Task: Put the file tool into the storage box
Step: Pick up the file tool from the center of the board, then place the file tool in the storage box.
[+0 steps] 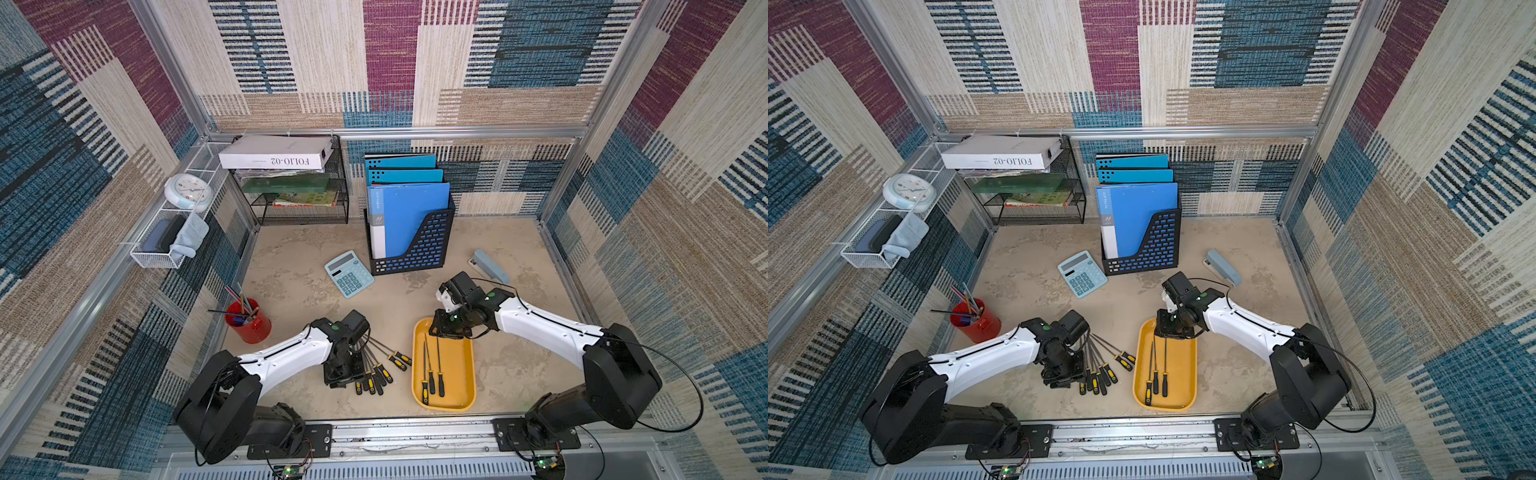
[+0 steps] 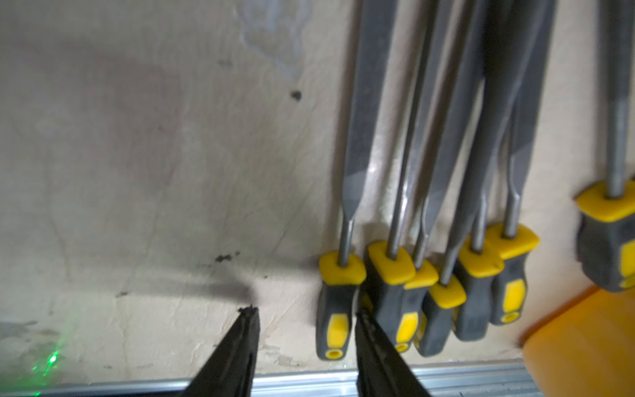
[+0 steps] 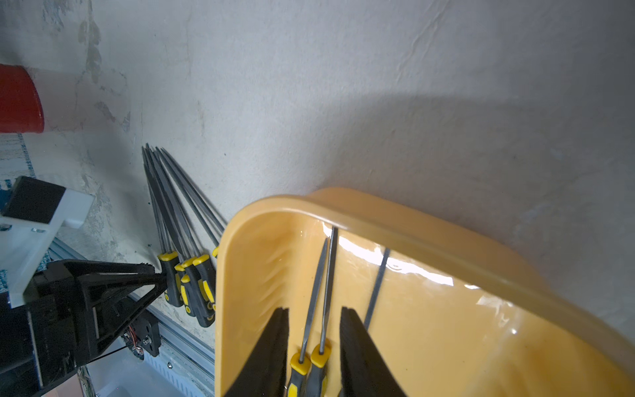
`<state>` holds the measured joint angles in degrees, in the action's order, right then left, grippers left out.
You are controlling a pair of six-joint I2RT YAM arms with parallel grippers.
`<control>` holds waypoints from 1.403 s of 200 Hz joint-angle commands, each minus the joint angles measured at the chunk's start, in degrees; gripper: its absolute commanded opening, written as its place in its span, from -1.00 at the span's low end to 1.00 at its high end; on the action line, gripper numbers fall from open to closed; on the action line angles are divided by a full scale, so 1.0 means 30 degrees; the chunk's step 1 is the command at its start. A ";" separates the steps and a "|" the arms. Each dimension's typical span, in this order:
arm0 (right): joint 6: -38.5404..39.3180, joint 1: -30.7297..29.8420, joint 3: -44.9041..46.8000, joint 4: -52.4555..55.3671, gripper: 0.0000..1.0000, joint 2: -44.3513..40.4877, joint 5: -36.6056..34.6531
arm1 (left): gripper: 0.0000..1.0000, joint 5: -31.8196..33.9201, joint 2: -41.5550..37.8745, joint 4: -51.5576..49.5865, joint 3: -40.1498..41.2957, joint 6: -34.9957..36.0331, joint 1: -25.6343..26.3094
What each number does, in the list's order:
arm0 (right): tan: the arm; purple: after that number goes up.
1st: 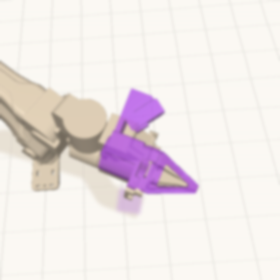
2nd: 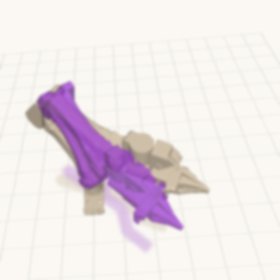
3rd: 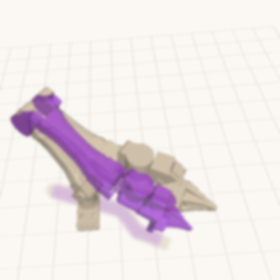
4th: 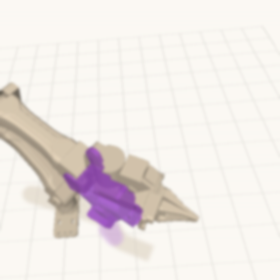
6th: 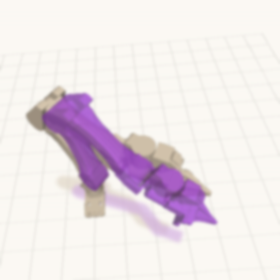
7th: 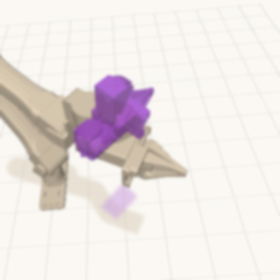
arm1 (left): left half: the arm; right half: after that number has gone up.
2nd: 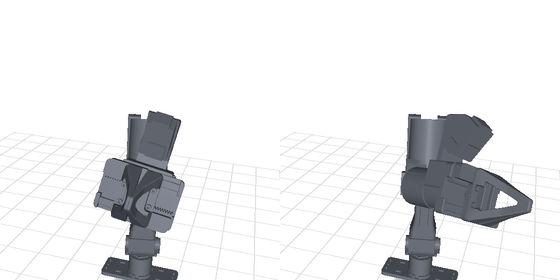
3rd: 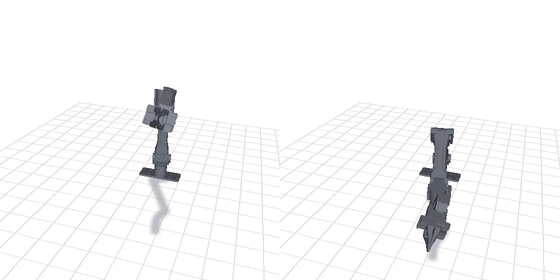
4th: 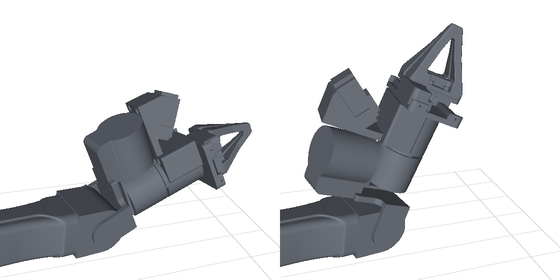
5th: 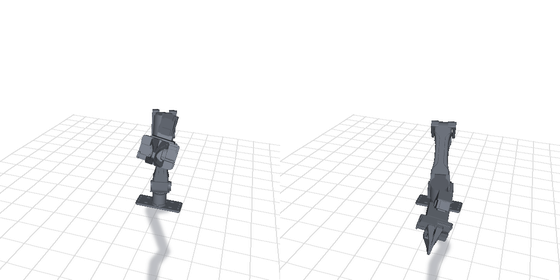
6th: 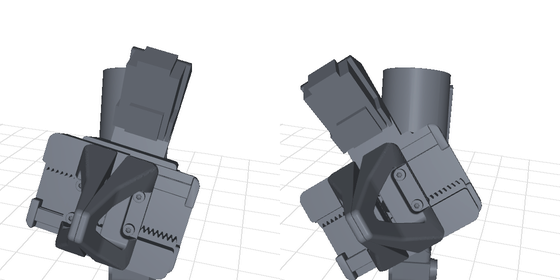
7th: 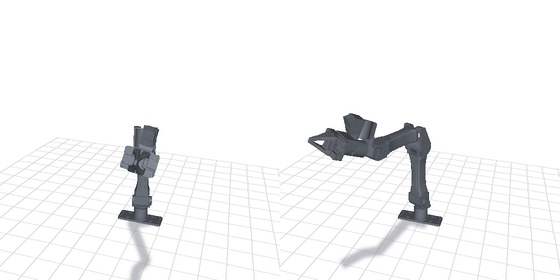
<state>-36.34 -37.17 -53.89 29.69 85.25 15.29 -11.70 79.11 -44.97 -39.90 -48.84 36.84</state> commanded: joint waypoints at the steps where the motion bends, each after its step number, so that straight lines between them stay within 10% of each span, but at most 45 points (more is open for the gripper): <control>1: 0.0295 -0.0033 -0.0128 0.0247 -0.37 0.0132 0.0159 | -0.12 0.0225 0.0551 0.0079 -0.0198 0.0281 0.0021; 113: 0.0452 -0.0033 -0.0840 0.0130 -0.40 0.0470 0.0829 | -0.89 0.1165 0.0451 -0.2069 -0.0902 0.1425 0.0025; 203: -0.4583 -0.1116 0.0851 -0.9567 -0.07 -0.0129 0.7476 | -0.90 -0.6883 -0.4876 -0.0937 -0.2749 0.3222 0.0080; 280: -0.4938 -0.3061 -0.1145 -0.9446 -0.11 0.2425 0.6982 | -0.91 -0.6909 -0.3952 -0.1040 -0.3604 0.3636 0.0552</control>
<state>-50.37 -45.65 -56.36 1.87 91.31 36.45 -31.46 67.09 -48.62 -50.28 -38.65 38.24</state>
